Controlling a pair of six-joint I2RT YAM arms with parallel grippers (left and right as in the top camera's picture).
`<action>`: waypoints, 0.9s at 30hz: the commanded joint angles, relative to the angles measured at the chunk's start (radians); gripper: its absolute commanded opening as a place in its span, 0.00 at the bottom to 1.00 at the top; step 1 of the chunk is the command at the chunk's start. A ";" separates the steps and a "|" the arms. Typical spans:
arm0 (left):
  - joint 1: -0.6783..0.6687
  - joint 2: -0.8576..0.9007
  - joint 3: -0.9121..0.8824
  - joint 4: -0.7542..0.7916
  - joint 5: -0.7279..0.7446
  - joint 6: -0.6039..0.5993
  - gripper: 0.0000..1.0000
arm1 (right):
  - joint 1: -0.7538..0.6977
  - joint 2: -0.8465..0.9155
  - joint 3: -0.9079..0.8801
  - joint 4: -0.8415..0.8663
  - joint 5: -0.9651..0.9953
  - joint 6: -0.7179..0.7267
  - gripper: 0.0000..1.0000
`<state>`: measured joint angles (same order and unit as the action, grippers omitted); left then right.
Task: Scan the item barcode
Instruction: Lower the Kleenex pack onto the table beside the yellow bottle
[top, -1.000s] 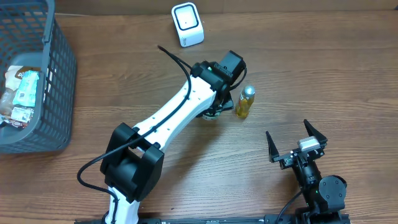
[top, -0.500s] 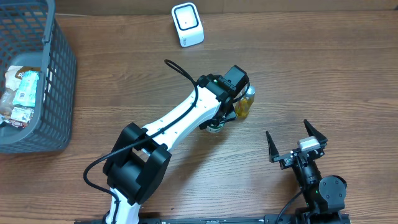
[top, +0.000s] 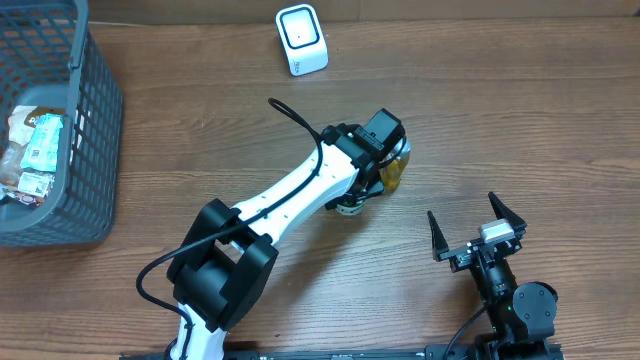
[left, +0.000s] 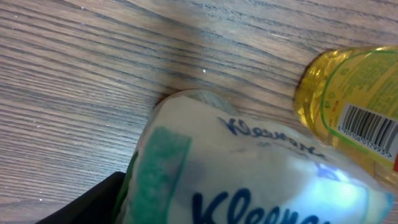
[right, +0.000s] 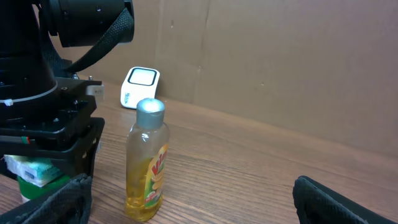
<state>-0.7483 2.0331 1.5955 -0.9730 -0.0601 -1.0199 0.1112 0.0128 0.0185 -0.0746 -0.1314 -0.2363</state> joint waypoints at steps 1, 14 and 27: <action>-0.014 0.001 -0.030 0.003 0.035 -0.016 0.72 | -0.001 -0.010 -0.011 0.005 -0.001 0.000 1.00; 0.004 0.000 -0.014 0.001 0.037 0.206 0.99 | -0.001 -0.010 -0.011 0.005 -0.001 0.000 1.00; 0.063 0.000 0.051 -0.018 0.132 0.564 0.89 | -0.001 -0.010 -0.011 0.005 -0.001 0.000 1.00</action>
<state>-0.6899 2.0331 1.6257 -0.9844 0.0494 -0.5503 0.1108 0.0128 0.0185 -0.0742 -0.1310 -0.2367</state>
